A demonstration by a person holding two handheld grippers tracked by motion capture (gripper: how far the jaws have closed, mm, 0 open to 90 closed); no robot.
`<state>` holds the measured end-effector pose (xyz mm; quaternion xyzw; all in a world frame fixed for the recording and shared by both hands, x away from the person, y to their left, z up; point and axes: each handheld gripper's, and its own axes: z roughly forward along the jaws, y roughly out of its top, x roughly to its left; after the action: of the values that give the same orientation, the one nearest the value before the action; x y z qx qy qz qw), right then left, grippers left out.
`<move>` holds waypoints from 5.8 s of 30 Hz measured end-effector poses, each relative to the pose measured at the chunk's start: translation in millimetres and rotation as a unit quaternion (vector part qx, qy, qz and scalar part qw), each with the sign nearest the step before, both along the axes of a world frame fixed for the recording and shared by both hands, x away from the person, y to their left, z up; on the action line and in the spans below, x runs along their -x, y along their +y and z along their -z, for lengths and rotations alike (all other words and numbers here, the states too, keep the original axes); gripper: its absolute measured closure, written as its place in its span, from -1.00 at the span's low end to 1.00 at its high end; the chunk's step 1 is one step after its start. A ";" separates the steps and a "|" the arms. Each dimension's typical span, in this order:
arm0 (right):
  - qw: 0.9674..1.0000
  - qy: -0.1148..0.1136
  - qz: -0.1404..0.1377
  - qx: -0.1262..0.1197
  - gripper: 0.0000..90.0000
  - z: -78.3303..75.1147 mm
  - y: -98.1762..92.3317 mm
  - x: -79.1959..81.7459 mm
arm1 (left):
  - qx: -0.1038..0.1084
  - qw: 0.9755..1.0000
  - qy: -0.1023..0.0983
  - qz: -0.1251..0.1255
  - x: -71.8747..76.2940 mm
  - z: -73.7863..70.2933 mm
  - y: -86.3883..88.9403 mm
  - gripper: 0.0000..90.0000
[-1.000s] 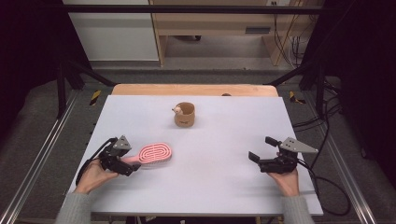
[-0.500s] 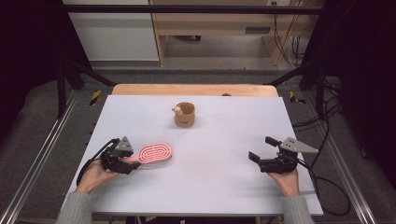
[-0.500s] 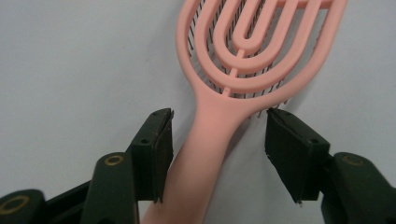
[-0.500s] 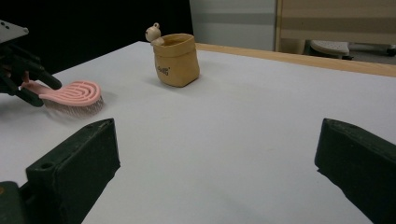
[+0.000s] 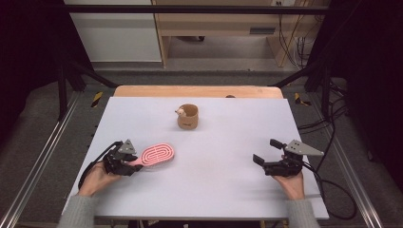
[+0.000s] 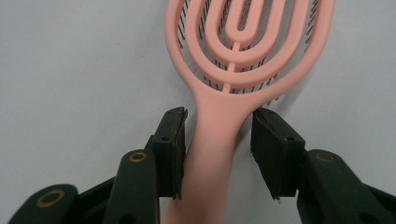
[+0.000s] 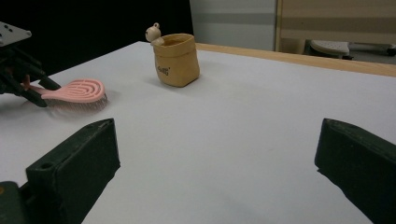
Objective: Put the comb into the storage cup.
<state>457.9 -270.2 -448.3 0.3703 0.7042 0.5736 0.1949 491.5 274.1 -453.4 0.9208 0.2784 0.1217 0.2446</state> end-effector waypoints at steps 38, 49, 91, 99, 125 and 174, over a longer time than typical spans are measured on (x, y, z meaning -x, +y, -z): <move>1.000 0.000 0.000 -0.004 -0.99 -0.6 -0.3 0.4 | 0.010 1.000 -0.001 -0.025 -0.2 2.8 2.5 0.54; 1.000 -0.001 0.001 -0.004 -0.99 -0.7 -0.5 0.4 | 0.027 0.999 -0.022 -0.035 5.2 -4.7 1.4 0.54; 1.000 0.005 -0.004 -0.014 -0.99 -5.2 6.5 1.0 | 0.087 0.985 -0.106 -0.103 29.2 -25.4 -34.4 0.54; 1.000 0.005 -0.006 -0.013 -1.00 -7.9 10.1 1.7 | 0.102 0.981 -0.117 -0.117 34.3 -27.6 -42.0 0.54; 1.000 0.016 -0.001 -0.015 -0.98 -17.1 25.5 3.3 | 0.124 0.973 -0.147 -0.129 48.8 -32.4 -68.7 0.54; 0.998 0.054 -0.018 -0.024 -0.96 -27.5 56.8 -4.0 | 0.159 0.965 -0.170 -0.124 47.5 -38.2 -129.9 0.54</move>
<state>461.9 -213.4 -420.8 0.3925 0.7064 0.5729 0.1370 444.1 144.2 -415.2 0.7940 0.3605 0.2597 0.4149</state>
